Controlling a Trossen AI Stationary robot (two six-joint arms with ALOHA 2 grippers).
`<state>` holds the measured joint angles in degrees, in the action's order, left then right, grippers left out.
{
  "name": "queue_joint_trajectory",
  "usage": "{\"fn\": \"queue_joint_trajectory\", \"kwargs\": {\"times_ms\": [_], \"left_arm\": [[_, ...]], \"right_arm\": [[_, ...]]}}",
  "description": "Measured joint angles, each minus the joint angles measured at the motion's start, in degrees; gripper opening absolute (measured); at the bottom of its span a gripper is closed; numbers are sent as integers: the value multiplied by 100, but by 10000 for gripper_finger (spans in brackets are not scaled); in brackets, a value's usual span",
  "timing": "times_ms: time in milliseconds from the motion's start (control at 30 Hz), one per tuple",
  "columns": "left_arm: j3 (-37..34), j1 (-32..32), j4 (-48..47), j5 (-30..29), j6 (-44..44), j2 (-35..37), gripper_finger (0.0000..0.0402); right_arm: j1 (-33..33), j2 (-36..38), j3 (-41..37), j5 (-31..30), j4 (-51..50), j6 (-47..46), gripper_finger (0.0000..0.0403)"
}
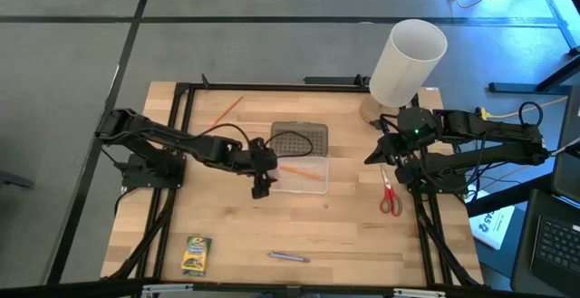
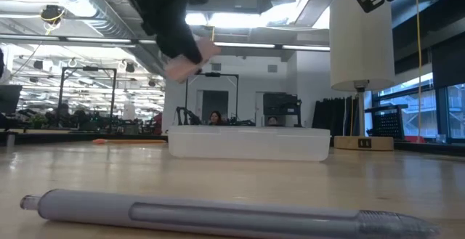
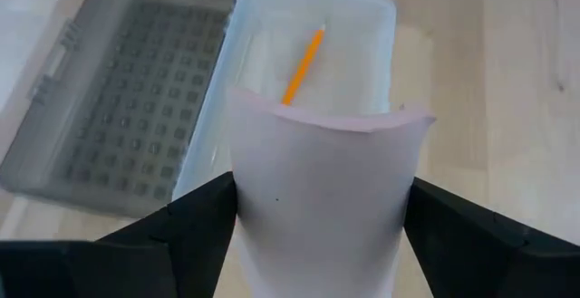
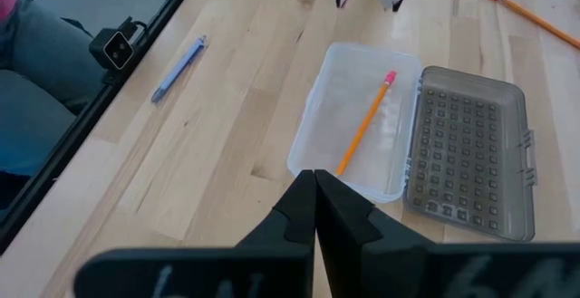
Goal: Pack school essentials
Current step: Put the pink sticky notes into the supply box
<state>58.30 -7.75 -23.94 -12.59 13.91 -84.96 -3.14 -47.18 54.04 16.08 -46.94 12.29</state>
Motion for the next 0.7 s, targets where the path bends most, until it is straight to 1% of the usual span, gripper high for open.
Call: {"fn": "queue_joint_trajectory", "kwargs": {"times_ms": [200,300,367,500,700], "left_arm": [[-2,98,219,-24,-359,-427,290],[-2,173,476,-39,-541,-657,290],[-2,231,669,-40,-559,-820,290],[-2,311,756,-34,-566,-1042,290],[-7,328,705,-14,-564,-1153,290]], "right_arm": [[0,-2,0,-2,-4,0,12],[-1,-2,0,-2,1,0,12],[0,-2,0,-2,1,0,12],[0,-2,0,-2,0,0,12],[0,-2,0,0,0,0,12]]}}
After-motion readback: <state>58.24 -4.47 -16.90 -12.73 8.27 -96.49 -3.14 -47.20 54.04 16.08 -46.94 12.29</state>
